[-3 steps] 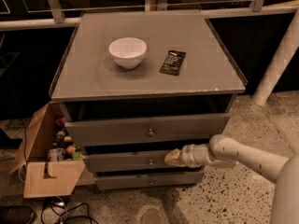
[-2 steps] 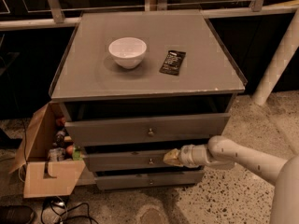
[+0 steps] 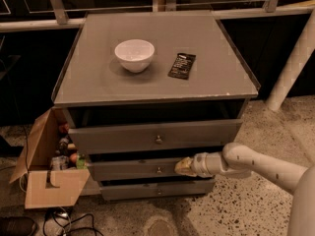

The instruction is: Close middle drawer

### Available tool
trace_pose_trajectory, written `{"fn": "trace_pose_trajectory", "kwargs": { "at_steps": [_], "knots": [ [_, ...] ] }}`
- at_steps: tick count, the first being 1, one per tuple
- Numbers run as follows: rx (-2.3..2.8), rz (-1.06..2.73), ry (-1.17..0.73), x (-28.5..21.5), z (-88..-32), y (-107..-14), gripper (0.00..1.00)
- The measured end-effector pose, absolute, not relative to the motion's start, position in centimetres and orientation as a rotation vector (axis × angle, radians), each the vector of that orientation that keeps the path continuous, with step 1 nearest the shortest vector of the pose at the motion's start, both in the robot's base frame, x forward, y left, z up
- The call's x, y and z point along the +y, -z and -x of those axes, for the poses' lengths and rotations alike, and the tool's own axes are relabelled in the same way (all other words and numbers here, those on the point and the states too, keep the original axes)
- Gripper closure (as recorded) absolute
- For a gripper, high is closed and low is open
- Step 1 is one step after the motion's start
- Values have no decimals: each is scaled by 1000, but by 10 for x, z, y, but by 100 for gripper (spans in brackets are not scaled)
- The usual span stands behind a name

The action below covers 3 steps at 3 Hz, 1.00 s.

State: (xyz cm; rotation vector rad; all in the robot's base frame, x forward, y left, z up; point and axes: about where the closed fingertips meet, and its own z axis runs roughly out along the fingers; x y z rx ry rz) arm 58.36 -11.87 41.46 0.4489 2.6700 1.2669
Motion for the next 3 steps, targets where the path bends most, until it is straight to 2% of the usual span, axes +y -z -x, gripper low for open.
{"fn": "trace_pose_trajectory", "kwargs": {
  "at_steps": [2,3],
  "knots": [
    [2729,-680,-1185,-210,-504,-445,100],
    [2680,-826,-1158,-260,-469,-456,96]
  ]
}}
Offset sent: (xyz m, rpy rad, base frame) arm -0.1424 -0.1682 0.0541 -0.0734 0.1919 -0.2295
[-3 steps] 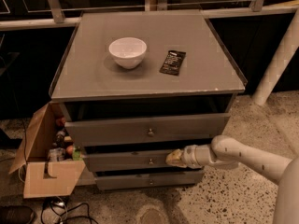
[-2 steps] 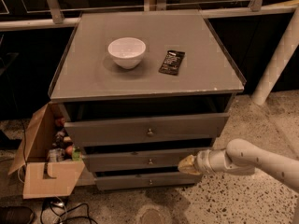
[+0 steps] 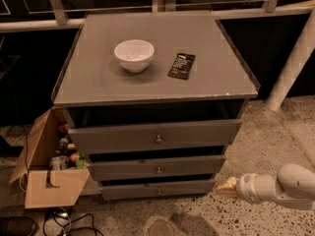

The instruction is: Close middle drawer

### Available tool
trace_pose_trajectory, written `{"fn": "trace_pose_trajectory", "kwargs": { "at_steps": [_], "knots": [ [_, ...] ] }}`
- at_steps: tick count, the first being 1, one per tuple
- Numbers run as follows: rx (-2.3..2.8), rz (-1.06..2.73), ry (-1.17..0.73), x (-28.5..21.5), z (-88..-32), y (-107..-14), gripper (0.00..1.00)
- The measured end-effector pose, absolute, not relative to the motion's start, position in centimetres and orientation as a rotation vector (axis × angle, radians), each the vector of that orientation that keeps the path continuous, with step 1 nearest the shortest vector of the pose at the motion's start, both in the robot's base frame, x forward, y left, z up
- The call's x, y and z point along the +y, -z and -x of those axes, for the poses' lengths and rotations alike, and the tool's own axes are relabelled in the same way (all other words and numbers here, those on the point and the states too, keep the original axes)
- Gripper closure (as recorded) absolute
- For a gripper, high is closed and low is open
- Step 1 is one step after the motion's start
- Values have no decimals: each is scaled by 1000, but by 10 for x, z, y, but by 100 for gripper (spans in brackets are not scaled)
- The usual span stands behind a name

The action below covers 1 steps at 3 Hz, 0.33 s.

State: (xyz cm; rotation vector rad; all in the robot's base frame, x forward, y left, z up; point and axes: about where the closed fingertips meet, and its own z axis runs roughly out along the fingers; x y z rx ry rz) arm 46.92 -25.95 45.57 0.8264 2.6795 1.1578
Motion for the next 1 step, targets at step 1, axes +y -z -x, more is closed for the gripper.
{"fn": "trace_pose_trajectory", "kwargs": {
  "at_steps": [1],
  "knots": [
    [2680,-826,-1158,-260,-469,-456,73]
  ]
}}
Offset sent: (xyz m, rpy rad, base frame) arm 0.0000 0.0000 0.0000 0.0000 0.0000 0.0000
